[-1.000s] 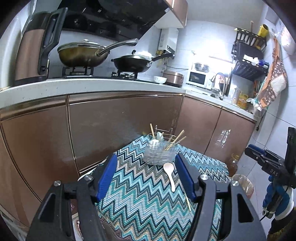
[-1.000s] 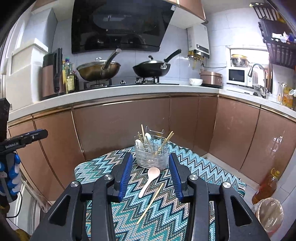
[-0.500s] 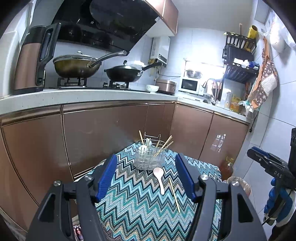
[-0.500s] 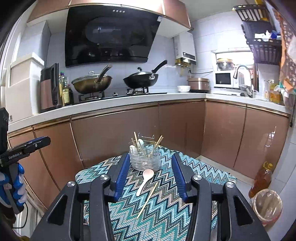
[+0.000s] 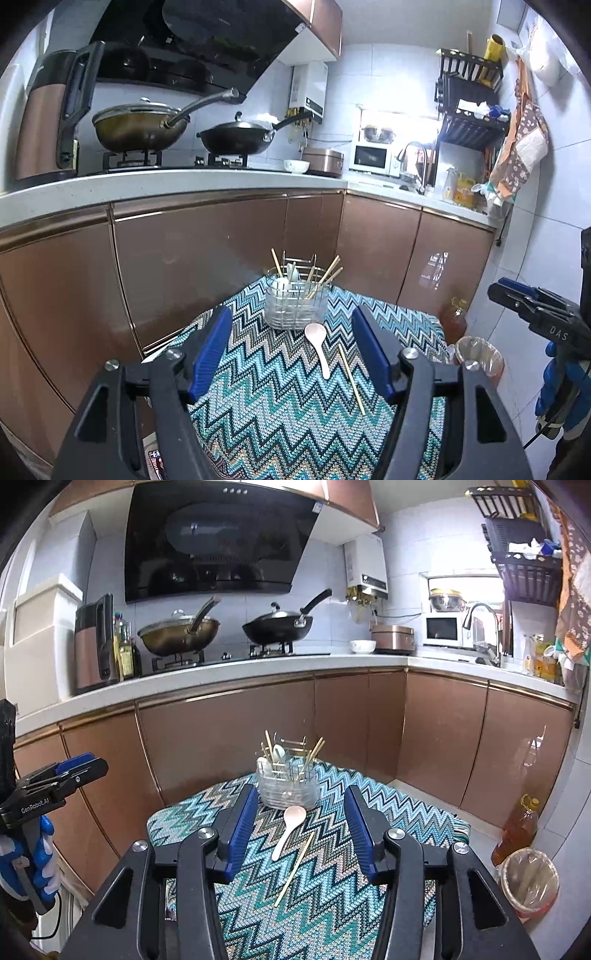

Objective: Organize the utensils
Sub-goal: 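Lower the left tool over the pink spoon while the right tool lowers over the last chopstick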

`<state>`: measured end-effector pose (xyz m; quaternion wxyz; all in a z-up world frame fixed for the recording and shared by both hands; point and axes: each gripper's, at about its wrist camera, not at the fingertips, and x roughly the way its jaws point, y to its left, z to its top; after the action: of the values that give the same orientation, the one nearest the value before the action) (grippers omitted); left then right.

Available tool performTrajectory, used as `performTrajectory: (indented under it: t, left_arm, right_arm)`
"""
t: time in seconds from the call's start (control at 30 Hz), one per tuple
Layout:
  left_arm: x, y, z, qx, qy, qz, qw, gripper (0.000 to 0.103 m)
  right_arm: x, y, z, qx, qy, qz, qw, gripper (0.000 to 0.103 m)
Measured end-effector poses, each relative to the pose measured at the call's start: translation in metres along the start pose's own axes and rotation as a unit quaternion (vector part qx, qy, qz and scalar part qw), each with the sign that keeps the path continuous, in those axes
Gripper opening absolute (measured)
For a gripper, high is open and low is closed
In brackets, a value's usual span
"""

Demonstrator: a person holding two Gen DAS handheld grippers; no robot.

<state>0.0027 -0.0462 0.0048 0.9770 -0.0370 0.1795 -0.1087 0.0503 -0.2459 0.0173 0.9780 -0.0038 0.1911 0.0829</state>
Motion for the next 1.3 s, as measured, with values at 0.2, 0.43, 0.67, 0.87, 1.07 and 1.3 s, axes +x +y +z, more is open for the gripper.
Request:
performTrajectory:
  t: [0.2,0.43,0.67,0.87,1.07,1.3]
  left_arm:
    - [0.034,0.002,-0.006,0.005,0.023,0.002,0.9997,0.066]
    - [0.078,0.006,-0.014,0.006,0.05,0.006,0.9987,0.066]
    - [0.124,0.011,-0.024,-0.002,0.088,-0.005,0.9961,0.066]
    - [0.195,0.037,-0.047,-0.098,0.173,-0.093,0.9756,0.065]
    - [0.274,0.037,-0.075,-0.165,0.238,-0.157,0.9442,0.064]
    - [0.343,0.029,-0.086,-0.216,0.255,-0.166,0.9279,0.06]
  right_arm:
    - [0.032,-0.005,-0.007,-0.002,0.032,-0.001,0.999,0.048]
    - [0.071,-0.015,-0.015,0.003,0.064,-0.004,0.998,0.048]
    - [0.117,-0.024,-0.025,0.004,0.104,0.002,0.995,0.048]
    - [0.166,-0.035,-0.039,0.019,0.165,0.041,0.985,0.048]
    - [0.235,-0.056,-0.063,0.049,0.254,0.092,0.961,0.045]
    - [0.292,-0.08,-0.08,0.08,0.312,0.133,0.937,0.03]
